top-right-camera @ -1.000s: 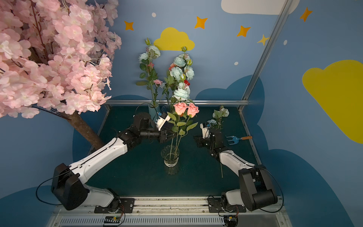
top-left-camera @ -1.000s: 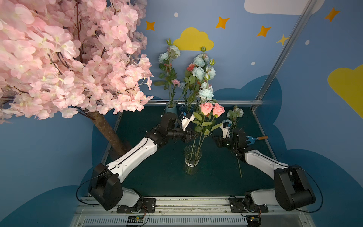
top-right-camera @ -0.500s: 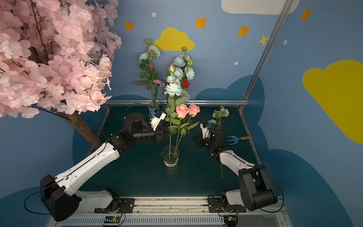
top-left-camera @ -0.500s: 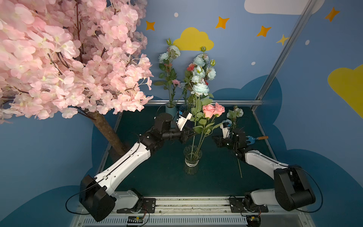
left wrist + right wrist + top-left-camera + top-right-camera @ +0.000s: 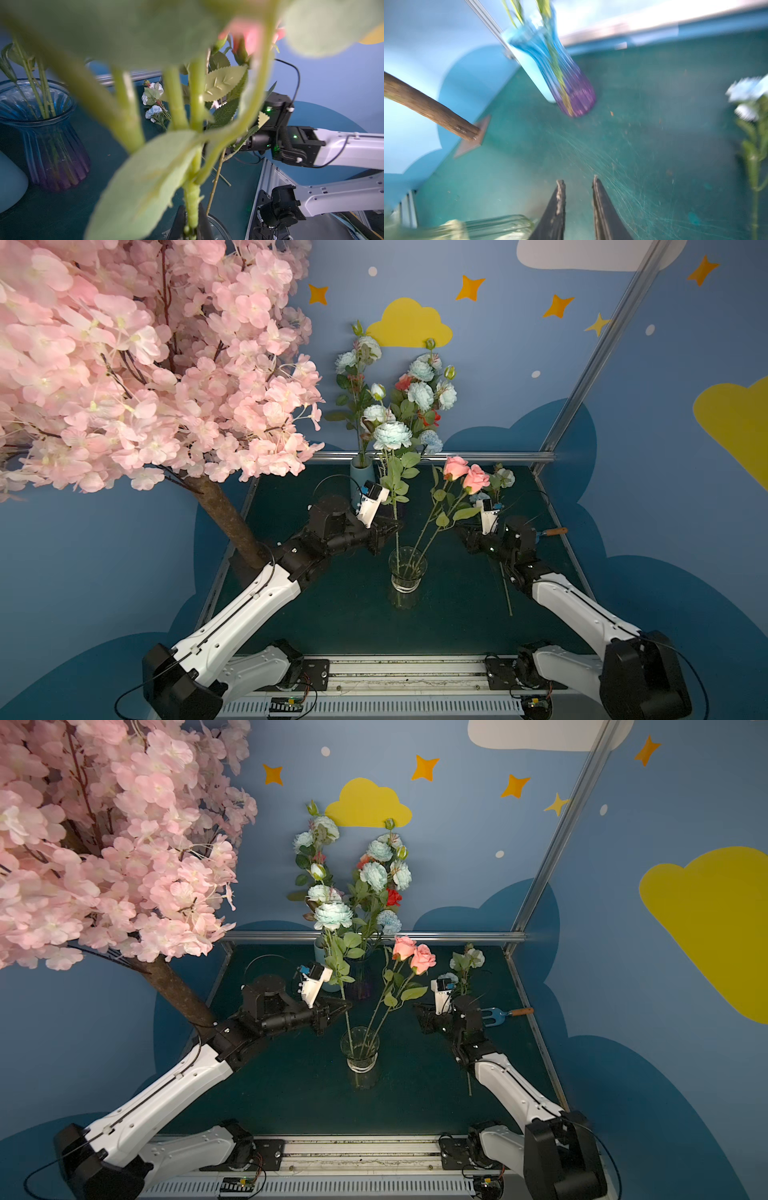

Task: Pick out blue flowers from the vase
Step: Pick up the flower from the vase.

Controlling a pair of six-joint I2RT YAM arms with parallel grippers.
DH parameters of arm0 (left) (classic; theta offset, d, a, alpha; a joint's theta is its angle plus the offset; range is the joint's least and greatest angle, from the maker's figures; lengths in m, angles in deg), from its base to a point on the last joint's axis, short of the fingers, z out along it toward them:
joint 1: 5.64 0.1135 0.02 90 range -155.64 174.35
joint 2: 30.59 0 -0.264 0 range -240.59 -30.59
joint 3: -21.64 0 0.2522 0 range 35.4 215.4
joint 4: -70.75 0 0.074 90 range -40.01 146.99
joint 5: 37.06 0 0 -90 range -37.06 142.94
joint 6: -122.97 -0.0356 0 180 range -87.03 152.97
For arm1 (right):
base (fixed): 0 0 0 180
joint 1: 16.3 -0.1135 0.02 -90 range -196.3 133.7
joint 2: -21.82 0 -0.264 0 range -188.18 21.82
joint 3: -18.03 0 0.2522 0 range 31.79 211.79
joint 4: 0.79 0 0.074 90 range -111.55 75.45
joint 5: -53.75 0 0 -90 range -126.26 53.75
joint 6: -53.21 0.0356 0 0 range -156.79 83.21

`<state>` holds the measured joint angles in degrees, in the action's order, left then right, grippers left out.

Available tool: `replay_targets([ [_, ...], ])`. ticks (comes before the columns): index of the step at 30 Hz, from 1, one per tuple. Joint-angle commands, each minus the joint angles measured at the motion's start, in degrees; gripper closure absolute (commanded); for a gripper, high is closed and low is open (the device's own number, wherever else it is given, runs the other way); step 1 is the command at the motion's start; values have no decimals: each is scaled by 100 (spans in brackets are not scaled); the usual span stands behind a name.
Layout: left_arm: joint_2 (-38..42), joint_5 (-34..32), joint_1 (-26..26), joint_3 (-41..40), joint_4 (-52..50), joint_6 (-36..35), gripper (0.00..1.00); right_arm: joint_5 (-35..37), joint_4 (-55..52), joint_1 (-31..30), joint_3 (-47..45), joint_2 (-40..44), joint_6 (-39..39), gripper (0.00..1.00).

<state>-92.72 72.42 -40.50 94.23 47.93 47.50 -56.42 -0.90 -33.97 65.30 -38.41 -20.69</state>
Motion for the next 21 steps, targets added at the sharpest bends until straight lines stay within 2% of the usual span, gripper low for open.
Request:
replay_targets([
  [1,370,-198,-21,-59,61,-68,97,362,-713,-24,40,784,-33,72],
  [4,547,-171,-55,-91,102,-34,97,416,-1639,-83,462,1246,-123,70],
  [7,580,21,-74,-84,251,9,97,82,-2164,-177,873,1548,-84,69],
  [11,513,160,-110,25,308,34,97,-289,-2612,-352,1233,1878,-72,69],
  [17,404,288,-191,372,134,-46,97,-284,-3263,-648,1721,2276,-116,68],
  [21,215,530,-228,753,-183,-164,97,-567,-3413,-829,1973,2476,-69,64],
])
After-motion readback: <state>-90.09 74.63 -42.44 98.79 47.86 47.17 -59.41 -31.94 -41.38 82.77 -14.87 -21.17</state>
